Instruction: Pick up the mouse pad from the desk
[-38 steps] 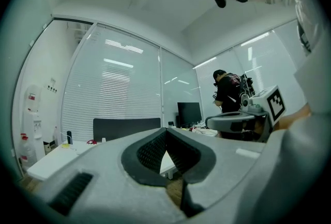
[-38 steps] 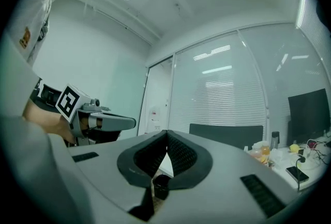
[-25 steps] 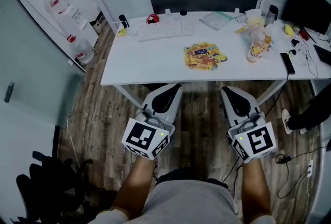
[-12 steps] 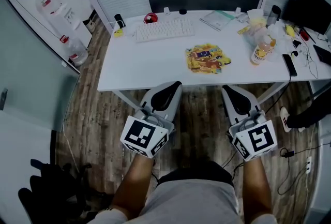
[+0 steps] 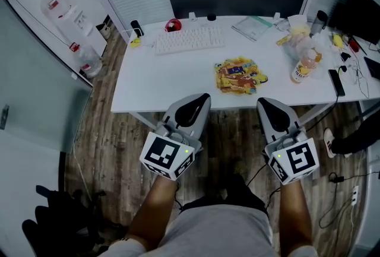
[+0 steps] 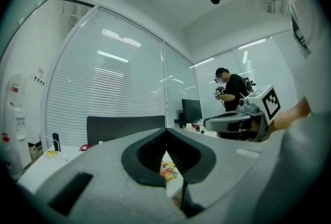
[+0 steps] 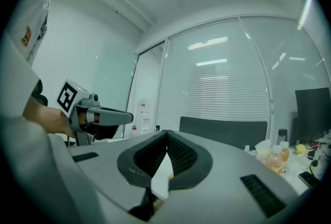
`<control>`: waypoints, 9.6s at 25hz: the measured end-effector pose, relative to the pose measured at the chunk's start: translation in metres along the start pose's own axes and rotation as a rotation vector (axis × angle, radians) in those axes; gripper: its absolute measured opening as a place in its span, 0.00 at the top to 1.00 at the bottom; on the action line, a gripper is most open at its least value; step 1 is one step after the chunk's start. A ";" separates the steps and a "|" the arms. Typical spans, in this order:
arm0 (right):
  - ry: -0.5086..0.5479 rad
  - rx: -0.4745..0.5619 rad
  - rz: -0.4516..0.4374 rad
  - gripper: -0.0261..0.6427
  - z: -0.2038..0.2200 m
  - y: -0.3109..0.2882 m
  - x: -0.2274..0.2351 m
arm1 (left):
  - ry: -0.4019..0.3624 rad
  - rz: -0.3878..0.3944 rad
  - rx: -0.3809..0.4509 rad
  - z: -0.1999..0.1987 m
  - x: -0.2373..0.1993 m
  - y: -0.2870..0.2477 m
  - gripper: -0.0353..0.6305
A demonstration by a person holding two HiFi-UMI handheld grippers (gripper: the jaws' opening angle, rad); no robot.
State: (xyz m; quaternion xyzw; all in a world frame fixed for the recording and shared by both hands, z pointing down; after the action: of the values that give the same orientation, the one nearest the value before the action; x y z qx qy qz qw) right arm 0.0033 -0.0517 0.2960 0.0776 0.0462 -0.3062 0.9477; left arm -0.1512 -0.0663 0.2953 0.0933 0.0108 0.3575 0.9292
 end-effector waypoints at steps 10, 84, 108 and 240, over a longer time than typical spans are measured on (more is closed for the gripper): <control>0.039 0.003 -0.012 0.94 0.015 -0.037 0.063 | -0.020 -0.037 -0.020 0.018 -0.028 -0.064 0.92; -0.104 -0.852 -0.212 0.52 0.294 -0.145 0.183 | 0.094 0.142 -0.925 0.298 -0.091 -0.168 0.41; -0.103 -0.838 -0.119 0.56 0.292 -0.139 0.199 | 0.098 0.079 -0.883 0.295 -0.087 -0.164 0.45; -0.127 0.201 -0.044 0.91 0.001 -0.094 0.201 | 0.159 0.133 0.119 -0.001 -0.077 -0.210 0.91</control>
State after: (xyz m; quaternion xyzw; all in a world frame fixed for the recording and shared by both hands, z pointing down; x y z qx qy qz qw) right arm 0.1108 -0.2423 0.2582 0.1518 -0.0431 -0.3341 0.9292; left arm -0.0697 -0.2698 0.2526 0.1200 0.0993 0.4236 0.8924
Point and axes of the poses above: the fingertips, and each gripper's own axes: y backward along the fingers, x to its right, z out of its underside, the point moved 3 cm from there along y, backward along the fingers, and after that the axes turned 8 degrees about x, right-handed, at the moved point
